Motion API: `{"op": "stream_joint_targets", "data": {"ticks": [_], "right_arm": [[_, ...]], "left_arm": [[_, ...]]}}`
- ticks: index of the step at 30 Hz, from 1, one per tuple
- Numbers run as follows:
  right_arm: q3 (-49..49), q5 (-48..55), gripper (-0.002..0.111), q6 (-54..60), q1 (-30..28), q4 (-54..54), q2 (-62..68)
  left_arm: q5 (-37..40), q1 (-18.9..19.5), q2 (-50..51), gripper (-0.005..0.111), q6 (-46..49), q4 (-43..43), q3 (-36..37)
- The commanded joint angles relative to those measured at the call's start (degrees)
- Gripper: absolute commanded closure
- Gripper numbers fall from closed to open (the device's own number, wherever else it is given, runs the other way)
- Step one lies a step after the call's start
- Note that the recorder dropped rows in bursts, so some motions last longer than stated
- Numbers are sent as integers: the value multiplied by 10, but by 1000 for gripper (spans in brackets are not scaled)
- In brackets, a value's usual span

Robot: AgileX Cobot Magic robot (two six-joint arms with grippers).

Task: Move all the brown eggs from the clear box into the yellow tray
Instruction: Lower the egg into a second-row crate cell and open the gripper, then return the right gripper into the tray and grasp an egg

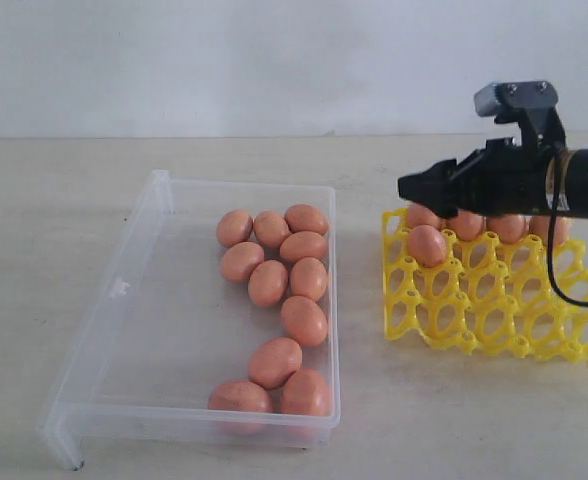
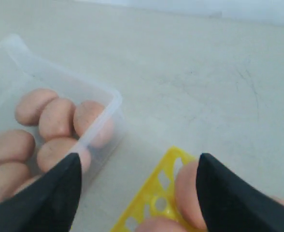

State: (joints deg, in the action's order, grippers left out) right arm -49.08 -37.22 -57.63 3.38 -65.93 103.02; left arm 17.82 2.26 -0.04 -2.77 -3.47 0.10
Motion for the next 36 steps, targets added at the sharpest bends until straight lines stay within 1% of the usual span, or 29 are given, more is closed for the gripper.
{"op": "stream_joint_targets", "data": {"ticks": [1,2,4,7,8,9,11,13,14,15,16,17,18,19,20,21,22,23,24,26,27,30,32,34,35,36], "right_arm": [[-28,-25,44,-84,2,10,-70],[-33,-34,47,-119,5,9,-86],[-41,-50,59,-156,20,7,-115],[-55,-59,89,-153,65,-21,-157],[-62,-59,101,-152,87,-38,-167],[-69,-58,108,-151,111,-54,-175],[-80,-42,108,-131,161,-67,-178],[-93,-2,108,-92,222,-76,-177],[-106,102,108,-48,289,-94,-174],[-112,178,108,-24,324,-98,-172],[-128,366,108,8,388,-98,-160],[-141,488,108,22,422,-98,-149],[-172,685,108,72,466,-84,-119],[-192,760,108,124,477,-52,-100],[-246,844,108,276,479,92,-64],[-292,886,108,385,472,210,-45],[-346,935,108,477,461,371,-21],[-383,968,108,543,451,488,0],[-425,993,108,586,445,576,19],[-478,1005,108,626,446,659,55],[-495,1009,107,633,446,672,69],[-511,1037,87,624,446,659,112],[-511,1057,69,598,446,648,133],[-511,1071,56,565,446,635,150],[-511,1072,51,548,446,628,159],[-511,1072,48,535,446,622,165]], "left_arm": [[-5,-2,0,111,0,-1,-1],[-5,-2,0,111,0,-1,-1],[-5,-2,0,111,0,-1,-1],[-2,-2,0,111,0,-1,-1],[-2,-2,0,111,0,-1,-1],[-2,-2,0,111,0,-1,-1],[-2,-2,0,111,0,-1,-1],[-4,-2,0,111,0,-1,-1],[-4,-2,0,111,0,-1,-1],[-4,-2,0,111,0,-1,-1],[-4,-2,0,111,0,-1,-1],[-4,-2,0,111,0,-1,-1],[-4,-2,0,111,0,-1,-1],[-4,-2,0,111,0,-1,-1],[-4,-2,0,111,0,-1,-1],[-4,-2,0,111,0,-1,-1],[-4,-2,0,111,0,-1,-1],[-4,-2,0,111,0,-1,-1],[-4,-2,0,111,0,-1,-1],[-4,-3,0,111,0,-1,-1],[-4,-5,0,111,0,-1,-1],[-4,-9,0,111,0,-1,-1],[-4,-9,0,111,0,-1,-1],[-4,-9,0,111,0,-1,-1],[-4,-9,0,111,0,-1,-1],[-4,-9,0,111,0,-1,-1]]}}
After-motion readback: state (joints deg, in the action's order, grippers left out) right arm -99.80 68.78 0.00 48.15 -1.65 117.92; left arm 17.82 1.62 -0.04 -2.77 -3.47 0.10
